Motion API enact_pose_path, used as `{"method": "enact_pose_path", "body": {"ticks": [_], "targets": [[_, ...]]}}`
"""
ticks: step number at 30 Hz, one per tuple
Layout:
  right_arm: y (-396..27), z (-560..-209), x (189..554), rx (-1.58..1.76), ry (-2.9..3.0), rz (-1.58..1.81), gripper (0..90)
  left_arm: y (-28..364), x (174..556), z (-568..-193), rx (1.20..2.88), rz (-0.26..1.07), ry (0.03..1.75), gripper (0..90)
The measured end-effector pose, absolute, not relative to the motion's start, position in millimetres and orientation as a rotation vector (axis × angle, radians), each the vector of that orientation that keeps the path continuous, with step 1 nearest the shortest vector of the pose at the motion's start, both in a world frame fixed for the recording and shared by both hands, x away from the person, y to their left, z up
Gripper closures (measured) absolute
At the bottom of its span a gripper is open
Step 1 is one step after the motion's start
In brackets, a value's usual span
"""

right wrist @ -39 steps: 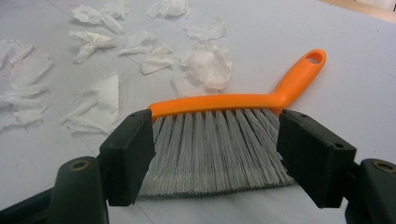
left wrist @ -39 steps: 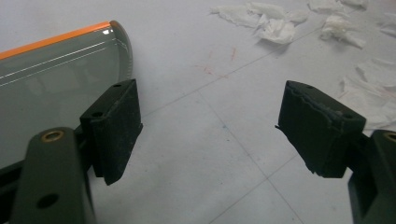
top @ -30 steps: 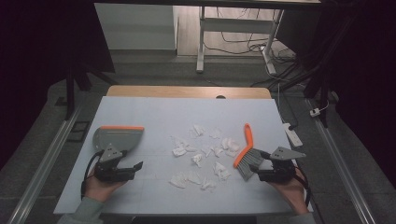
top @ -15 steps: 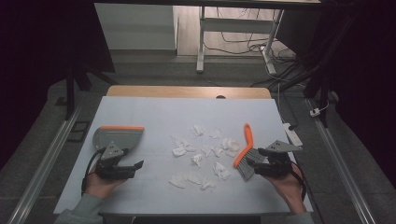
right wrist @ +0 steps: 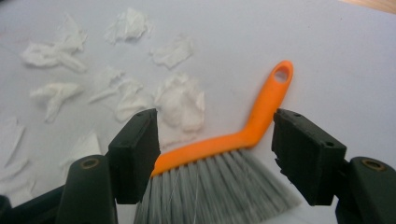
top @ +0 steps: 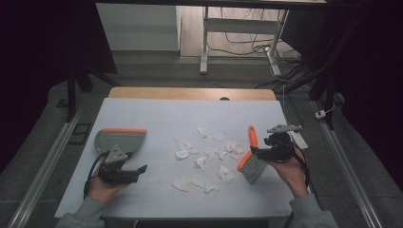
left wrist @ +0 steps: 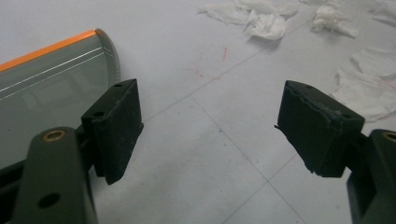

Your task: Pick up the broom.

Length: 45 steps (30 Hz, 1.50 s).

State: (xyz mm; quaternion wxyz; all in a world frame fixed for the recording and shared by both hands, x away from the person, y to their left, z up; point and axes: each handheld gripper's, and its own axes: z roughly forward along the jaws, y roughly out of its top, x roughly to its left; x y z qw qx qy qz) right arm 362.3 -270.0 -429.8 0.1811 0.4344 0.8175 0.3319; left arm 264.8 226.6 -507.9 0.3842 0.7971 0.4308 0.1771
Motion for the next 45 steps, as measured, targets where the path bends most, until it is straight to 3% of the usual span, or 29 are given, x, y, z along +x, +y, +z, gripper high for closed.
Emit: {"method": "enact_pose_path", "body": {"ticks": [17,45], "targets": [[-260.1,-430.1,432.1,1.482,2.358,0.695,32.9,224.5,264.7,-509.3,2.047,0.459,1.097,22.2],[-241.4,-486.5,461.4,1.746,2.397,0.215,38.7,221.3,262.3,-512.5,2.068,0.449,1.079,21.9]]}}
